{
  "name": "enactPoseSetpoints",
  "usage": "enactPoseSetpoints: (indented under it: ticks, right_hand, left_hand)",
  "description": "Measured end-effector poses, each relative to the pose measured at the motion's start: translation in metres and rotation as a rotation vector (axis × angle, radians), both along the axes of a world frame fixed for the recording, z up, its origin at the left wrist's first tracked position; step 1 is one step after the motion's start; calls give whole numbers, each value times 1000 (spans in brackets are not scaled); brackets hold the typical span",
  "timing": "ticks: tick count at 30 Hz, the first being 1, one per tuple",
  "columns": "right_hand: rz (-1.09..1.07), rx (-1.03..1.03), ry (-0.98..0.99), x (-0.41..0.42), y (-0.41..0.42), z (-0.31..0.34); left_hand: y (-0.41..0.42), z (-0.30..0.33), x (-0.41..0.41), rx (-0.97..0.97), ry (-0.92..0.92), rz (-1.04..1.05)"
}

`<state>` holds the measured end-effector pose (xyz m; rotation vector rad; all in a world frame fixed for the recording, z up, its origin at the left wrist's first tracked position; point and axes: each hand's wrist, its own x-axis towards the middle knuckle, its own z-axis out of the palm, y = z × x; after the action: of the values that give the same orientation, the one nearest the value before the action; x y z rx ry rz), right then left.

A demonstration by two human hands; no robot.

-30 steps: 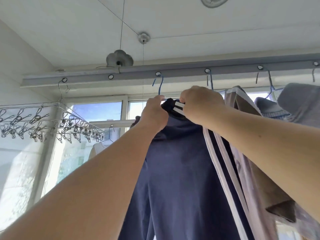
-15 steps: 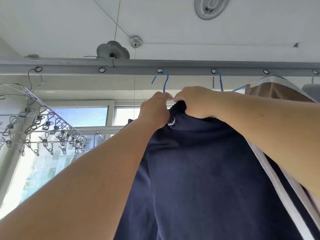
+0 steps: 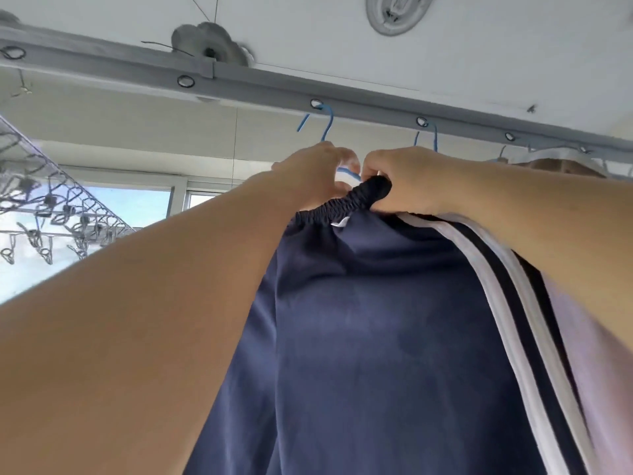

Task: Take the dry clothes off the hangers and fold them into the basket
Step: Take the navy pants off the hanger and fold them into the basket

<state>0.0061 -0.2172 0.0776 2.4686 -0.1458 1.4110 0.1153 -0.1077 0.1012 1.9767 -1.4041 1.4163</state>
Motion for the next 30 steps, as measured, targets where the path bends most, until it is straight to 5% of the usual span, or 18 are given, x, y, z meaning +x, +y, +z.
enactPoseSetpoints:
  ticks: [11, 18, 30]
  right_hand:
    - [90, 54, -141, -19, -26, -29]
    - [447, 254, -48, -24, -48, -31]
    - [569, 360, 127, -14, -44, -10]
  left_hand:
    - [-25, -11, -13, -63, 60, 227]
    - [-32, -17, -13, -67, -19, 218]
    - [-19, -17, -7, -54, -10, 157]
